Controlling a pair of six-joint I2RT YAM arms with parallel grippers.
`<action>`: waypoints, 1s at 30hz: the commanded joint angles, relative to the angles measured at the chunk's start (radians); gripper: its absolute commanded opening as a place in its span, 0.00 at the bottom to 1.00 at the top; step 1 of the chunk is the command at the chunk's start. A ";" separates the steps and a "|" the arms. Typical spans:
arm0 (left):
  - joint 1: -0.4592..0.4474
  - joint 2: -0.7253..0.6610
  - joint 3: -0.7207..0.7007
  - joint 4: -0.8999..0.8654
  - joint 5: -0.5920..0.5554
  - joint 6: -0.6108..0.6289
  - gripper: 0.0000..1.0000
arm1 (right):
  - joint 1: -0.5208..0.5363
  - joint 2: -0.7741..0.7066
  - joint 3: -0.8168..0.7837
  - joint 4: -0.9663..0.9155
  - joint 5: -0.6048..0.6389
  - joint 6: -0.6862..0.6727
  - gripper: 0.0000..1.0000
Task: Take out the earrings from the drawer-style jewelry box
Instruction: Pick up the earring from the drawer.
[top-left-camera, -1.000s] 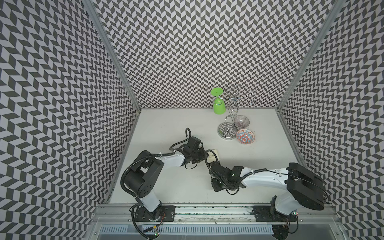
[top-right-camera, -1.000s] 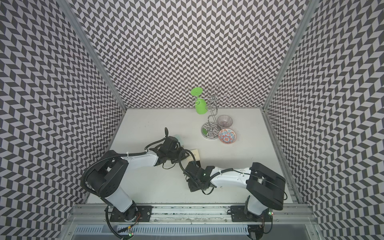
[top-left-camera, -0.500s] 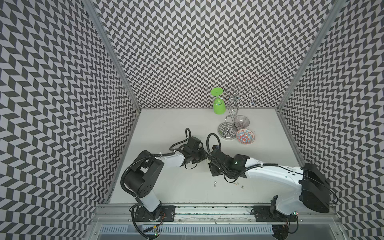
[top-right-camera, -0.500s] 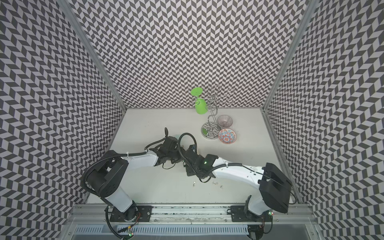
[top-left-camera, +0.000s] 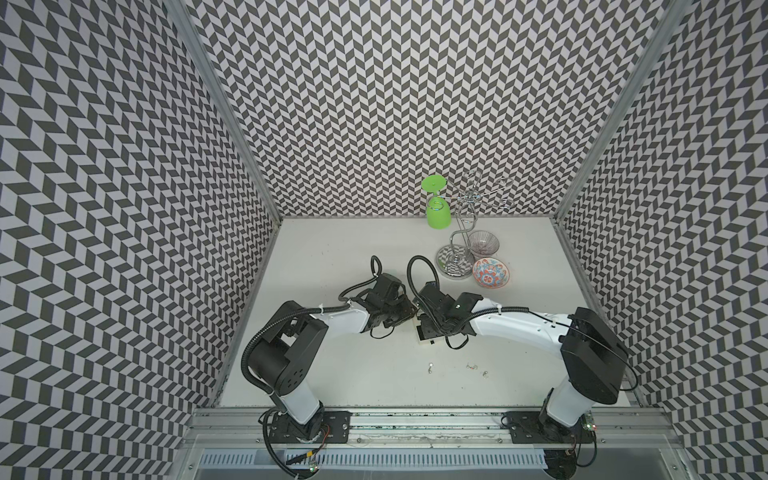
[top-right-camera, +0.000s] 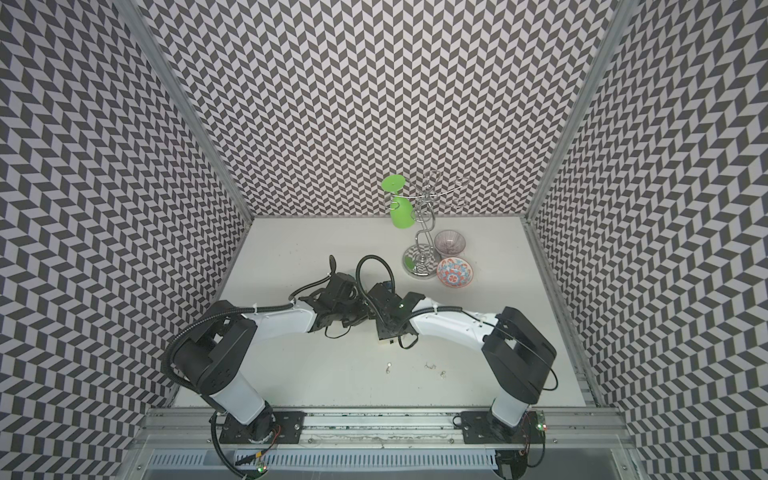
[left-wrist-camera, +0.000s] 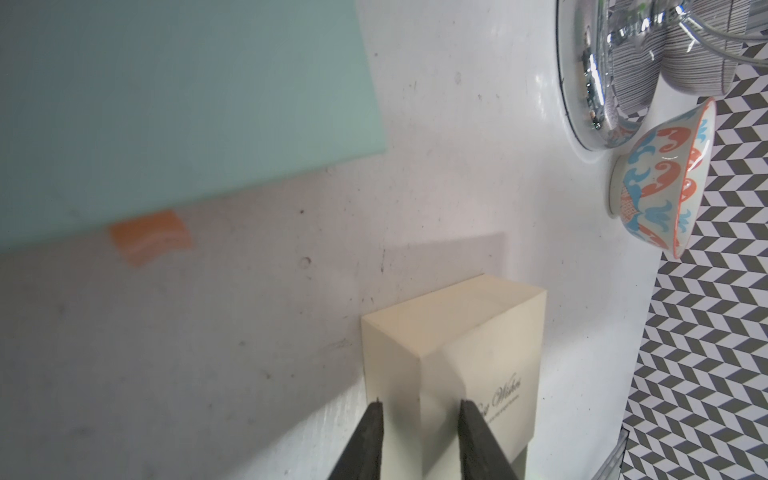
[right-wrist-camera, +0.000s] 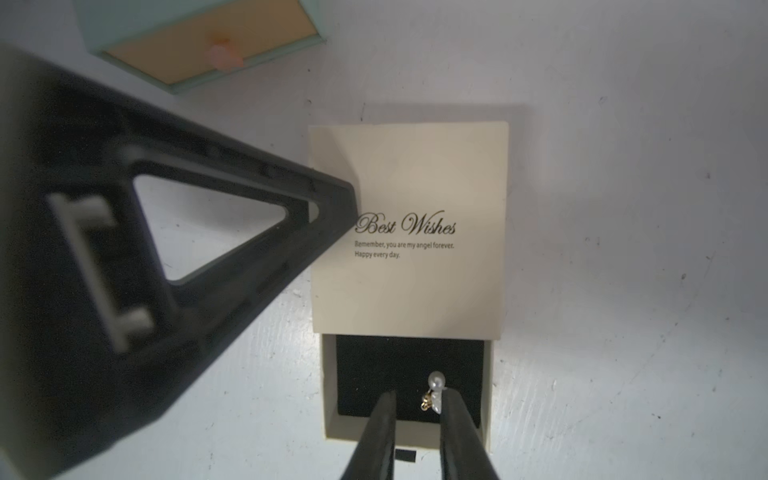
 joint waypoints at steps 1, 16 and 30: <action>0.003 0.014 -0.016 -0.019 -0.014 0.008 0.32 | -0.013 0.045 0.011 0.010 0.006 -0.030 0.22; 0.003 0.023 -0.009 -0.020 -0.012 0.009 0.32 | -0.018 0.098 0.001 0.057 -0.016 -0.051 0.22; 0.003 0.027 -0.003 -0.020 -0.011 0.005 0.33 | -0.018 0.090 -0.044 0.059 -0.029 -0.019 0.19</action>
